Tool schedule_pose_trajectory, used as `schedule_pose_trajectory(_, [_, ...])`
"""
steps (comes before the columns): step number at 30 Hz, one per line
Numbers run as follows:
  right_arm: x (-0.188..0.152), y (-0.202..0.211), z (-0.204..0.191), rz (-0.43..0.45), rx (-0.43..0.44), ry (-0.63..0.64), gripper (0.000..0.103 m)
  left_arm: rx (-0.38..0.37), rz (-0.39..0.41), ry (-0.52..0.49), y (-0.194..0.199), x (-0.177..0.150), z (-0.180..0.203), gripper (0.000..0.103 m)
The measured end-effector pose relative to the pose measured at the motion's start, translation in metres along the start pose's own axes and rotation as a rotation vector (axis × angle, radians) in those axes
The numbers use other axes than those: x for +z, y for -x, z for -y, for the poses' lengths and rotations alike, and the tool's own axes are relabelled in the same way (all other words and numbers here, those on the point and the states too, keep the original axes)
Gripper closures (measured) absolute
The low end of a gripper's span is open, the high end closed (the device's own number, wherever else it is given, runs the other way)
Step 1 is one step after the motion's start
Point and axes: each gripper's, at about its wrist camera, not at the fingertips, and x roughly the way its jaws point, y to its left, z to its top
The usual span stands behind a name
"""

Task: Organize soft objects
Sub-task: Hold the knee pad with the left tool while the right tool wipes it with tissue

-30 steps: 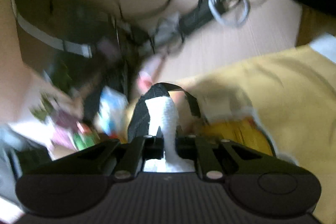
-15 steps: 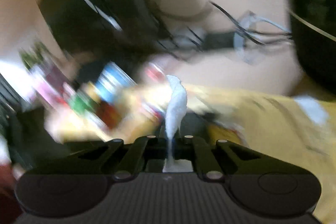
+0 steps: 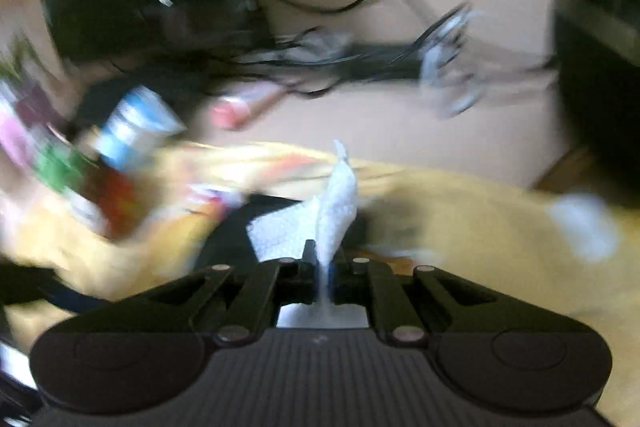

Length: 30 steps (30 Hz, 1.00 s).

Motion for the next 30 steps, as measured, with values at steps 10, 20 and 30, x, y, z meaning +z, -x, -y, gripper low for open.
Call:
schedule_pose_trajectory(10, [-0.042,0.025,0.005,-0.122,0.156,-0.038,0.095,-0.013,0.021,-0.039,-0.016,0.033,0.013,0.0])
schedule_pose_trajectory(20, [-0.03,0.041,0.054,-0.033,0.009,-0.178,0.095,0.037,0.004,-0.008,-0.075,0.052,0.022,0.003])
schedule_pose_trajectory(30, [0.027,-0.012,0.031,0.037,0.399,-0.386,0.095,0.112,-0.047,-0.175,-0.076,0.046,0.03,0.036])
